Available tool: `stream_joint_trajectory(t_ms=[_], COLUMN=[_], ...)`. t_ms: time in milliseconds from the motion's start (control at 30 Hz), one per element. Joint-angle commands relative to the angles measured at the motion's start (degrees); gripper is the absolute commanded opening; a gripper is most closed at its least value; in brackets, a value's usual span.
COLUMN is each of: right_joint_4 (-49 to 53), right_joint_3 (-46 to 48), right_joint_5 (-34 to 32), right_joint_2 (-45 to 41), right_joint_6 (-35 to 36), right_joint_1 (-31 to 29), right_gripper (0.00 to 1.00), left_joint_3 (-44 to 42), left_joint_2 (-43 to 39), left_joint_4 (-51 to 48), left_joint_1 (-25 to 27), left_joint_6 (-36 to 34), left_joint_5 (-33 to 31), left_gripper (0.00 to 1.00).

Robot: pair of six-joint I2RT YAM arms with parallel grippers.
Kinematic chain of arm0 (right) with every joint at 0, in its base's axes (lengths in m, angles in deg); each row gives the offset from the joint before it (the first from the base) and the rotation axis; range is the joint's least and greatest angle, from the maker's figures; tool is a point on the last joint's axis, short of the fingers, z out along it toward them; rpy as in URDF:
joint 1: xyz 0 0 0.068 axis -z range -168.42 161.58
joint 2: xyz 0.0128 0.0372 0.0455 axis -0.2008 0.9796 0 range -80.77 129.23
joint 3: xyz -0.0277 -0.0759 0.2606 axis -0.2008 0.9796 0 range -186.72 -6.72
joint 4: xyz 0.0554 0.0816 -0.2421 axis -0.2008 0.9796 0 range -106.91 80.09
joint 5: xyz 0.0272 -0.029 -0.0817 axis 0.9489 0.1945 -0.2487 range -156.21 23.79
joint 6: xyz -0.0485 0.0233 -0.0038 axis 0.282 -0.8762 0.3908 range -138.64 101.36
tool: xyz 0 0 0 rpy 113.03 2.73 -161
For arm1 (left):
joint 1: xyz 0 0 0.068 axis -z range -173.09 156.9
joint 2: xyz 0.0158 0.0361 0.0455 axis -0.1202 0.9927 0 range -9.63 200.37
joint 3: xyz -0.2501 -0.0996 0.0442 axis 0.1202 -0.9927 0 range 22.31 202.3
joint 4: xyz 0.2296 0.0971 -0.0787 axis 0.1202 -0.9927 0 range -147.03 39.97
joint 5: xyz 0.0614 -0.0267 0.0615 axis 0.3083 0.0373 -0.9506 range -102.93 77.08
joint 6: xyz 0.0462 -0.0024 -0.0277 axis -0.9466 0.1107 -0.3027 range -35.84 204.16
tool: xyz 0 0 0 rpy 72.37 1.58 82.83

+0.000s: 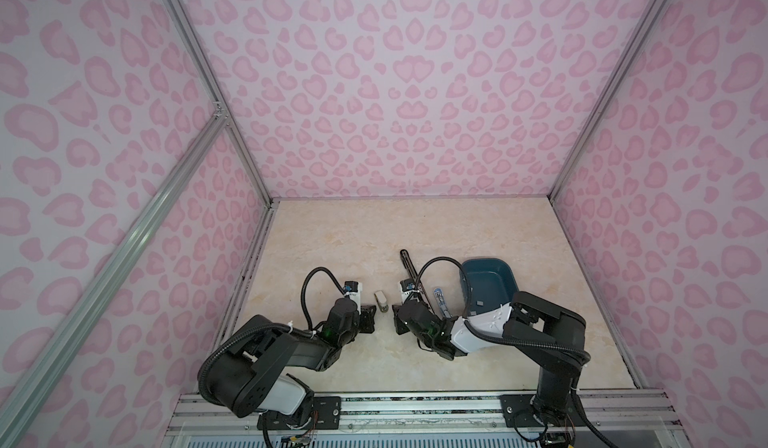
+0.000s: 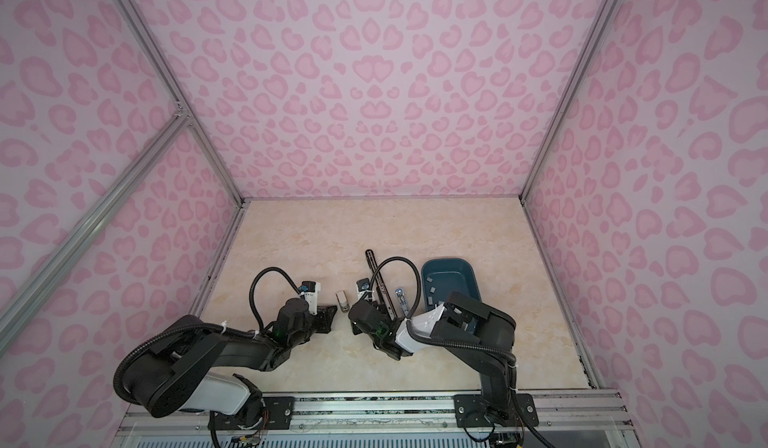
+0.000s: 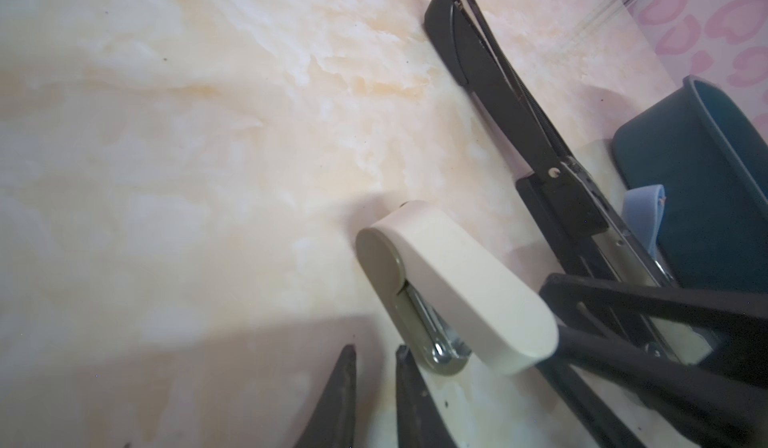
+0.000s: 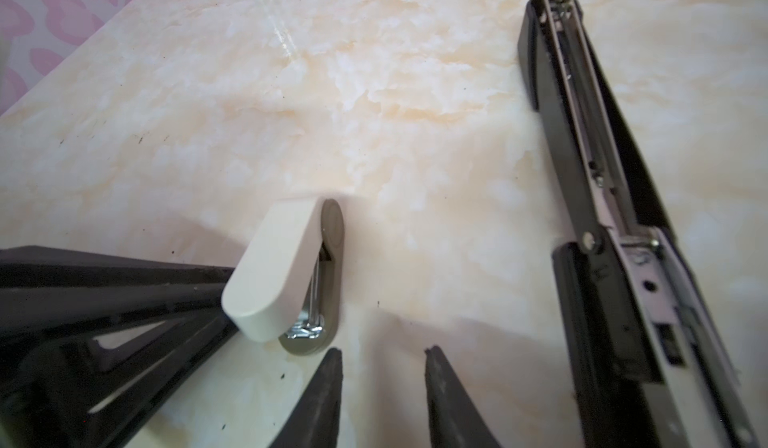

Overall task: Load the staples into the stapler
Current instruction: 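Hold the closed stapler top down with the left gripper beside the right gripper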

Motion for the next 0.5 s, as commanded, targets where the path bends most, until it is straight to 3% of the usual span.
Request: stream_joint_trajectory(t_ms=[0,233,467], right_joint_4=[0.0,-1.1,0.4], right_joint_3=[1.2,0.9,-3.6], right_joint_5=[-1.9,-1.4,-0.8], right_joint_2=[-1.8,-4.0,-3.0], right_joint_6=[0.6,4.5,6.8], right_joint_1=[-0.2,-0.8,-0.8], right_gripper=[0.36,0.36,0.36], left_joint_3=[-0.4,3.4,6.6], left_joint_2=[-6.2,-20.0,-18.6], left_joint_4=[-9.0,-19.3,-18.3], left_joint_1=[-0.1,-0.2,-0.1], left_joint_6=[0.6,-3.1,-4.7], left_joint_5=[-2.9,-3.5,0.0], left_gripper=[0.24,0.32,0.32])
